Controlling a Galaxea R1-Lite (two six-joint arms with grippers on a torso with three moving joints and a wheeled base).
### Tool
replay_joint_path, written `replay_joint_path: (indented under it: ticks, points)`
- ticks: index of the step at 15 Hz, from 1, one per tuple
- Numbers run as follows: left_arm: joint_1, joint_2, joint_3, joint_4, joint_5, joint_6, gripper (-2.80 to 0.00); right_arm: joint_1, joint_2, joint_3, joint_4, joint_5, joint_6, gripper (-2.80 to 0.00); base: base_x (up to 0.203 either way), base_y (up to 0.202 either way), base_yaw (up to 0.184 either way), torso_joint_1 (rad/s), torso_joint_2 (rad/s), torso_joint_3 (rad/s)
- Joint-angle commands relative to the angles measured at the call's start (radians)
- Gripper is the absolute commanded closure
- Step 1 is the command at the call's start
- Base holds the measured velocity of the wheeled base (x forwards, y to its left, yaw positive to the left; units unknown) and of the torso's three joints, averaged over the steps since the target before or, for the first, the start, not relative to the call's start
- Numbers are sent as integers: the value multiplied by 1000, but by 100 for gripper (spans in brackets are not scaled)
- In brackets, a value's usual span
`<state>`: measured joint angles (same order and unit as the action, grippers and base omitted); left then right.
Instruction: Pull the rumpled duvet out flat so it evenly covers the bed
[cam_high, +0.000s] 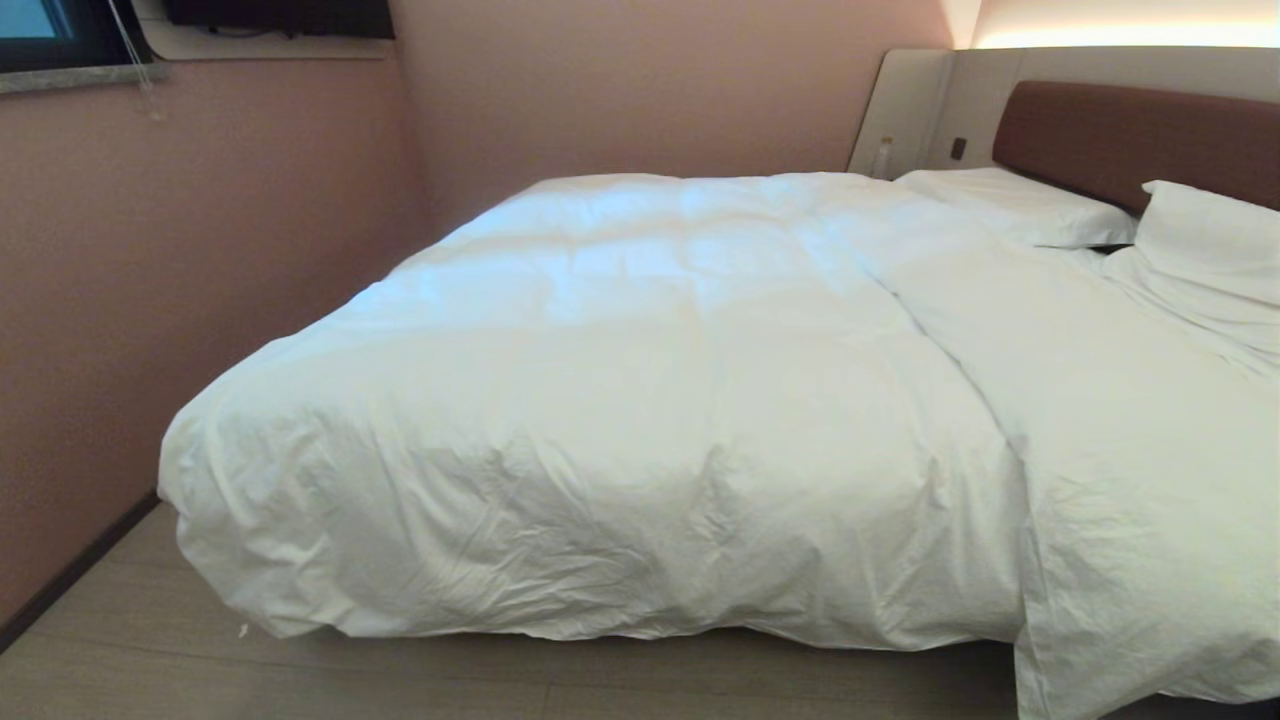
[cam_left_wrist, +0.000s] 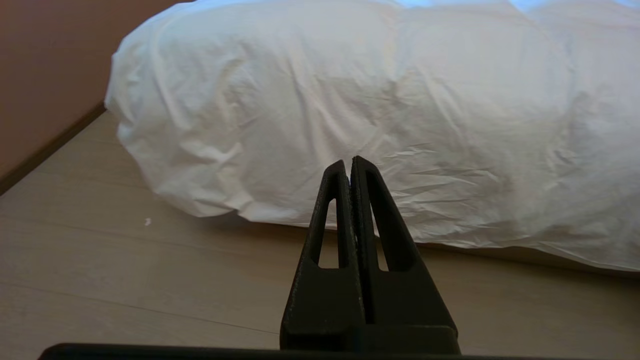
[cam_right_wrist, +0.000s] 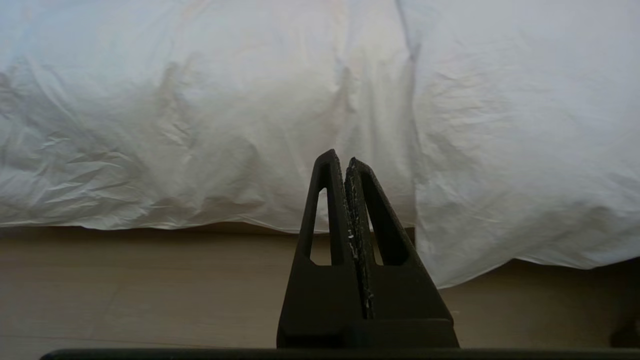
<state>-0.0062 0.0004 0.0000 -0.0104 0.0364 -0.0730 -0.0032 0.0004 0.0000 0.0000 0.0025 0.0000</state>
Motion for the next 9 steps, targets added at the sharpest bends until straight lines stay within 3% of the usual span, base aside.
replay_joint_path:
  ticks: [1, 9]
  points:
    - [0, 0, 0, 0, 2, -1, 0, 0, 0, 0, 0, 1, 0, 0, 0, 202, -2, 2, 1, -1]
    - [0, 0, 0, 0, -1, 2, 0, 0, 0, 0, 0, 1, 0, 0, 0, 195, 0, 3, 3, 0]
